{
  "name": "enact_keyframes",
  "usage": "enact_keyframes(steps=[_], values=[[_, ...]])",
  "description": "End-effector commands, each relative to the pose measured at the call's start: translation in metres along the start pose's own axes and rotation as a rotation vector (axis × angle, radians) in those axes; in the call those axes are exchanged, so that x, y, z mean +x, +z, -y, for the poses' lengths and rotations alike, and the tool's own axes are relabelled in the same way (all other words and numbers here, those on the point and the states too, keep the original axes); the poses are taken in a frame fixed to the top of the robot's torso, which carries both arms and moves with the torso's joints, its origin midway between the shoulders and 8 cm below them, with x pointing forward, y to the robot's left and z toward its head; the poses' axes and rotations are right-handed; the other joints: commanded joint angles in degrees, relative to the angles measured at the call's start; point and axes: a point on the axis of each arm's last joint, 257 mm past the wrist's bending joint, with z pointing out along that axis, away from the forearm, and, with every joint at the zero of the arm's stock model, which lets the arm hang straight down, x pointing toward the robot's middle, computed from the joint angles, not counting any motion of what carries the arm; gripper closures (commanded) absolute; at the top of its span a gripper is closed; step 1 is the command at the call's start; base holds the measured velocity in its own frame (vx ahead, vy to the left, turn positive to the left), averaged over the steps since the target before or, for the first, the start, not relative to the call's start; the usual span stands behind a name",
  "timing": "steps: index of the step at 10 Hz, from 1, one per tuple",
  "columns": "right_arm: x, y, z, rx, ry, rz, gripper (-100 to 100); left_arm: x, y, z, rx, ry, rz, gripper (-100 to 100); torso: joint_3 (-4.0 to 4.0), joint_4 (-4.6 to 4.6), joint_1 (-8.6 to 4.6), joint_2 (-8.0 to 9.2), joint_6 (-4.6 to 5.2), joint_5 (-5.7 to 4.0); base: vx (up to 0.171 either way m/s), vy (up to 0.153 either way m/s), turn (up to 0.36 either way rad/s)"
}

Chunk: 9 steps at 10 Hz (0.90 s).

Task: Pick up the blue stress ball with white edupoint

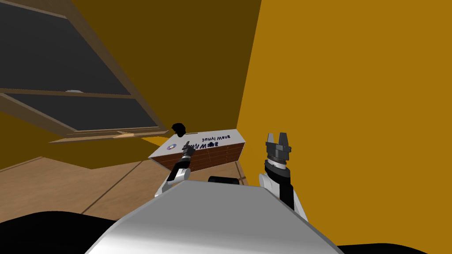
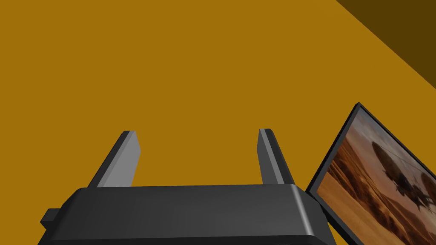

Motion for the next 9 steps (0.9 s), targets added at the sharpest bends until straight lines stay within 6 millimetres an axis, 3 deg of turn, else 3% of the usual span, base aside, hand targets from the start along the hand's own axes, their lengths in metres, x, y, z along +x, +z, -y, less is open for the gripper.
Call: enact_keyframes(steps=[1, 3, 4, 7, 8, 9], values=[[0.0, 0.0, 0.0, 0.0, 0.0, 0.0, 0, -0.008, 0.0, -0.022, -0.062, -0.034, 0.024, -100, 0.0, 0.0, 0.0, 0.0, 0.0, 0.0, 0.112, -0.087, 0.069], [0.0, 0.0, 0.0, 0.0, 0.0, 0.0, 0, -0.017, -0.005, -0.052, -0.14, -0.077, 0.055, -100, -0.02, -0.01, 0.03, -0.02, 0.0, 0.0, 0.108, -0.089, 0.07], [0.0, 0.0, 0.0, 0.0, 0.0, 0.0, 0, -0.017, -0.005, -0.052, -0.14, -0.077, 0.055, -100, -0.02, -0.01, 0.05, -0.02, 0.0, 0.01, 0.069, -0.047, 0.027], [0.0, 0.0, 0.0, 0.0, 0.0, 0.0, 0, -0.028, -0.018, -0.1, -0.262, -0.147, 0.106, -100, 0.02, 0.01, 0.19, 0.03, 0.0, 0.04, 0.095, -0.055, 0.072], [0.0, 0.0, 0.0, 0.0, 0.0, 0.0, 0, -0.028, -0.018, -0.1, -0.262, -0.147, 0.106, -100, -0.03, -0.01, 0.09, -0.04, 0.0, 0.02, 0.084, -0.059, 0.021], [0.0, 0.0, 0.0, 0.0, 0.0, 0.0, 0, -0.029, -0.024, -0.116, -0.302, -0.172, 0.123, -100, 0.01, 0.0, 0.17, 0.04, 0.01, 0.02, 0.082, -0.047, 0.041]])
